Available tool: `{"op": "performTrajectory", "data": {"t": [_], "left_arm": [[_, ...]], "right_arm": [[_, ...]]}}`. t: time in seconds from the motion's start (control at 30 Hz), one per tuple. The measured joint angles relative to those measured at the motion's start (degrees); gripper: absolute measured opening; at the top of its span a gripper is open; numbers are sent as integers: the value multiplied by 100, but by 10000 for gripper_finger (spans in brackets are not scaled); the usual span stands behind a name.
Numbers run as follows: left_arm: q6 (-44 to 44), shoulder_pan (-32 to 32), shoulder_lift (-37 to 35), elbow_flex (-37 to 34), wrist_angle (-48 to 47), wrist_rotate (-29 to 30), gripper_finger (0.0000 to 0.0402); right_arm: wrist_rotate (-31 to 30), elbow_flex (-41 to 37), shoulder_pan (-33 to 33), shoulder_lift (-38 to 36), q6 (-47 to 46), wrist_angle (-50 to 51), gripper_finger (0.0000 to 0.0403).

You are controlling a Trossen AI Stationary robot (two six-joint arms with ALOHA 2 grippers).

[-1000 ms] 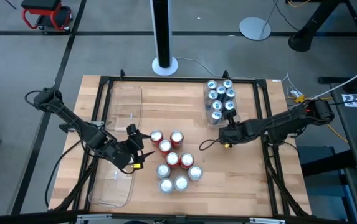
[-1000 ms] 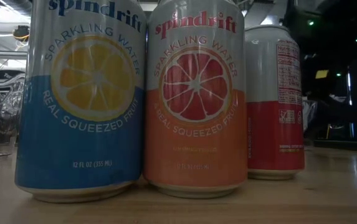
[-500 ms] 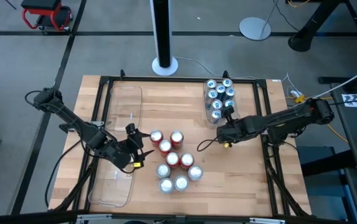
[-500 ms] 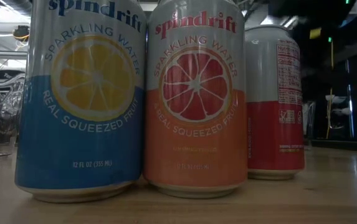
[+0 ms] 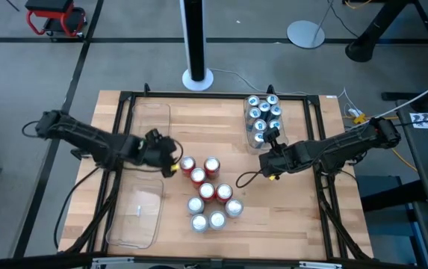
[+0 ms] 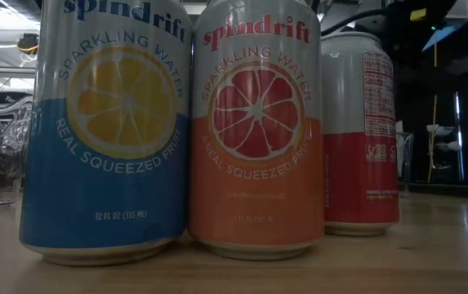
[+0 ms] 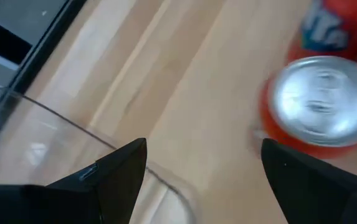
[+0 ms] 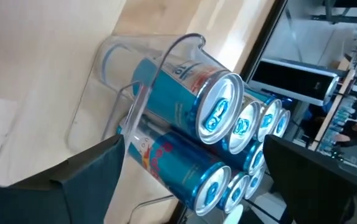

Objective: Sort soda cans
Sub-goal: Move the top left transparent bin to the top center of the table

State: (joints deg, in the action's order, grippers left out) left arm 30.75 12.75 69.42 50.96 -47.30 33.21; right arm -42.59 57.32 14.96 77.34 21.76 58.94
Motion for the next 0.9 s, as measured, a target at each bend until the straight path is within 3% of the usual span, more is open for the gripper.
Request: {"op": "performTrajectory", "data": {"t": [0.13, 0.23, 0.47, 0.73, 0.9], "left_arm": [[-765, -692, -89, 22, -103, -761, 305], [-822, -969, -82, 24, -483, -1227, 305], [-528, -1108, -43, 18, -1476, -1250, 305], [-661, -1223, -43, -342, -1519, -1253, 305], [-784, -1338, -41, -568, -1389, -1462, 263]], "right_arm": [[-32, 0, 2, 0, 64, 3, 380], [-32, 0, 2, 0, 99, 4, 380], [-32, 0, 2, 0, 120, 11, 380], [-39, 0, 2, 0, 123, 2, 380], [-41, 0, 2, 0, 124, -2, 380]]}}
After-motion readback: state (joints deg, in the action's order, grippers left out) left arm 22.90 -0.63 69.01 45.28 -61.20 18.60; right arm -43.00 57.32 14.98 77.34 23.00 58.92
